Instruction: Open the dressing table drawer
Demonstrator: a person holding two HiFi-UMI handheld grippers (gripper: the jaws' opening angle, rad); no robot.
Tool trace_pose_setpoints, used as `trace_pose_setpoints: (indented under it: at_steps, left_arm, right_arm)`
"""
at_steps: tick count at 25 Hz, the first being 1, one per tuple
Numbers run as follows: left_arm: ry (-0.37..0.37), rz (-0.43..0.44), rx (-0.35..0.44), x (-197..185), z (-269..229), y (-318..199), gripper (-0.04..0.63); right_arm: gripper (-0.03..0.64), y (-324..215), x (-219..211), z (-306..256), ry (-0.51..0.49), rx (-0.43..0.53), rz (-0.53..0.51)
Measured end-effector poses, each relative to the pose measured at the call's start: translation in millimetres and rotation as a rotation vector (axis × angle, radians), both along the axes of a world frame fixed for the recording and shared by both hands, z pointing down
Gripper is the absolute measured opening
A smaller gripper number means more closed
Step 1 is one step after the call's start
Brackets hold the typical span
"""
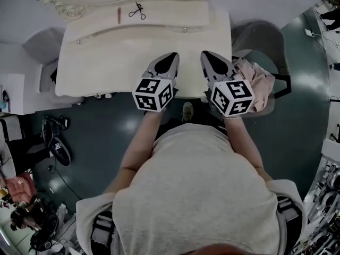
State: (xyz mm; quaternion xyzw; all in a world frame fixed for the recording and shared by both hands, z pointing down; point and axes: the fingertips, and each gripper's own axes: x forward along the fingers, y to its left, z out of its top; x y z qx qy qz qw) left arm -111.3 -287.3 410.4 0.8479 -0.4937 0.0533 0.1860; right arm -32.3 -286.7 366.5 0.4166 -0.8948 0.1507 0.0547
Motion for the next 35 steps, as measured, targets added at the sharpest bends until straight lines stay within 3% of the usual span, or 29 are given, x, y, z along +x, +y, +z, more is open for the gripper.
trace_pose_setpoints:
  at_steps: [8,13,16,19,24,32,35]
  left_arm:
    - [-0.025,0.025,-0.068,16,28,-56,0.012]
    - [-0.058,-0.024,-0.095,11,47,-88,0.018]
    - [-0.080,-0.043,-0.141,12,65,-103,0.084]
    - [-0.091,-0.047,-0.187,15,82,-114,0.100]
    - [-0.069,-0.068,-0.219,18,102,-134,0.187]
    - [-0.052,-0.101,-0.251,20,122,-150,0.184]
    - [-0.070,-0.117,-0.230,20,121,-157,0.149]
  right_arm:
    - [0.000,-52,17,26,0.002,-0.060,0.038]
    - [0.000,-74,19,45,-0.016,-0.097,0.041]
    - [0.000,-84,23,57,-0.015,-0.123,0.050]
    - [0.000,-92,28,67,-0.012,-0.146,0.064]
    - [0.000,-98,34,89,0.002,-0.185,0.062]
    - [0.000,-101,43,106,-0.011,-0.231,0.081]
    - [0.000,-105,45,110,-0.011,-0.234,0.090]
